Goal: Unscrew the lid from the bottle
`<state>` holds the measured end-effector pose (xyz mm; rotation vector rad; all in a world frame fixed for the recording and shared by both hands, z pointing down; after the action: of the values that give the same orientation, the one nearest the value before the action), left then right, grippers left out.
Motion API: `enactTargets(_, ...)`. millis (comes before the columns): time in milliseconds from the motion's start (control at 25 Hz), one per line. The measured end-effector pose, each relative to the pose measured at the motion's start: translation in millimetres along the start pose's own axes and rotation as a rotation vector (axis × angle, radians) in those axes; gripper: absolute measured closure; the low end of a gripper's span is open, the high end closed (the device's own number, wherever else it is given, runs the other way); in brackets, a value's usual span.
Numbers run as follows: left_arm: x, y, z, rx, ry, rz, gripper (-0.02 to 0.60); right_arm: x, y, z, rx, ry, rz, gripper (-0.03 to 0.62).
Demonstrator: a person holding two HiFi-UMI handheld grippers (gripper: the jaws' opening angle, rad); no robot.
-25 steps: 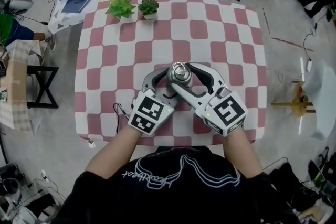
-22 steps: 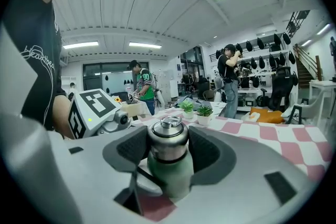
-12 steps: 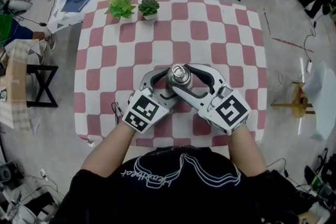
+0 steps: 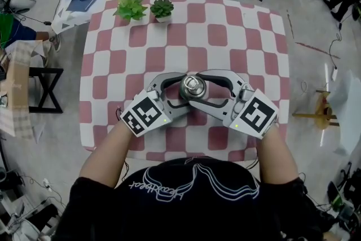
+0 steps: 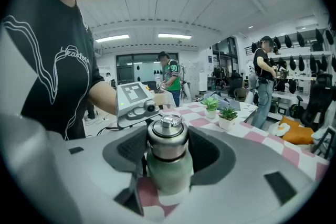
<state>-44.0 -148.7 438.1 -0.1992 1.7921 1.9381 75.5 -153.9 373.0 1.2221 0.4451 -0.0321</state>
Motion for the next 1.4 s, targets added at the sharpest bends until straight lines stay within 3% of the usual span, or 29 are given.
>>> enactTargets(480,-2.5,-0.7,-18.0,-0.118,0.242,0.003,0.236,-4.0,-10.5,14.1,0.127,-0.216,-0.137,0.345)
enactTargets(760,-3.7,-3.3,-22.3,-0.153,0.325,-0.036,0.236,-6.4,-13.8,17.1,0.174,-0.285,-0.196,0.345)
enactTargets(1120,-3.5,-2.9,-21.3,-0.139,0.298,-0.036,0.236,-5.2,-12.7,16.8,0.170,-0.267,-0.190,0.344)
enactTargets(1400,-0.5,-1.9,-14.5,-0.088,0.205,-0.035,0.236,0.5,-13.0,11.1,0.081,-0.168,-0.101,0.292)
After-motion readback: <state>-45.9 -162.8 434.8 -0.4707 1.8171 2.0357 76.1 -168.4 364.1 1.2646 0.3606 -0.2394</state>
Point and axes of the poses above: the fingertips, and each gripper's own axes: x backward along the fingers, z to its right, y out of its underside, the point moved 8 cm from there along x, backward along the fingers, and after that the axes turned 15 degrees about -x, right-handed, at the moved point
